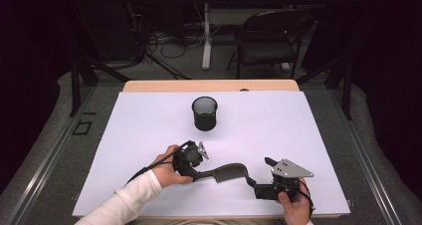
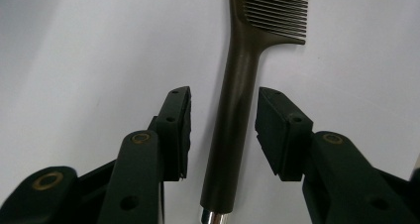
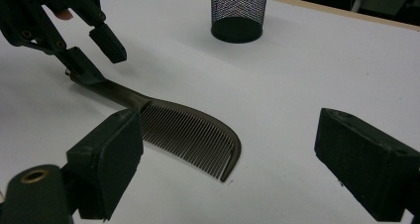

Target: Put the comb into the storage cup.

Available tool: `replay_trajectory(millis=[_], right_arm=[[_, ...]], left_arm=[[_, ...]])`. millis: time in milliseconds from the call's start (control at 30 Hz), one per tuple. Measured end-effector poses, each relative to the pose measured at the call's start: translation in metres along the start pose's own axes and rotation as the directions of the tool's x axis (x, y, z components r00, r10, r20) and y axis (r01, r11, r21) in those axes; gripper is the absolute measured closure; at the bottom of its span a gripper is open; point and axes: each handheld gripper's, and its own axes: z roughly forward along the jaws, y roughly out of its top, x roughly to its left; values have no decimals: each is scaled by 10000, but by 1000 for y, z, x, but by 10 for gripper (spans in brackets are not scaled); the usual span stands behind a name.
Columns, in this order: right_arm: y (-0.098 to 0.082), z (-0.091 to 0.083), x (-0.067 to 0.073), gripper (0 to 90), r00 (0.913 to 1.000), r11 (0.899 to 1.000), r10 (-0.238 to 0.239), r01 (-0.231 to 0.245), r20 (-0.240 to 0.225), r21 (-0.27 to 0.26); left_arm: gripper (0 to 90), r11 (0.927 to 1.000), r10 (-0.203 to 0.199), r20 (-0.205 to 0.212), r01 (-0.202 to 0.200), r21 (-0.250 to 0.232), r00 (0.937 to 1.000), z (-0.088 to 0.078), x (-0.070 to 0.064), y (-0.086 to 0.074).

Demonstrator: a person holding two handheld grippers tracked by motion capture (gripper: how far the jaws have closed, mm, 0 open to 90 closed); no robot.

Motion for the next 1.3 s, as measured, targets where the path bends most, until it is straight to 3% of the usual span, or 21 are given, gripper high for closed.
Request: replay_trajectory(millis=[167,333,700,1300], right_arm=[[0,0,0,116,10000,10000,-7,7,-10,58],[0,0,0,117,10000,10000,-10,10,-17,60],[0,0,0,118,10000,10000,0,0,-51,93],[0,1,0,119,10000,9999,0,1,-50,112]], left_arm=[[601,9998,128,39,-129,139,9999,1,-1,1],[609,9982,193,65,-196,568,9998,5,-1,0],[615,9951,-280,271,252,960,9992,13,2,-1],[623,9917,81,299,-119,1280,9995,19,0,1]])
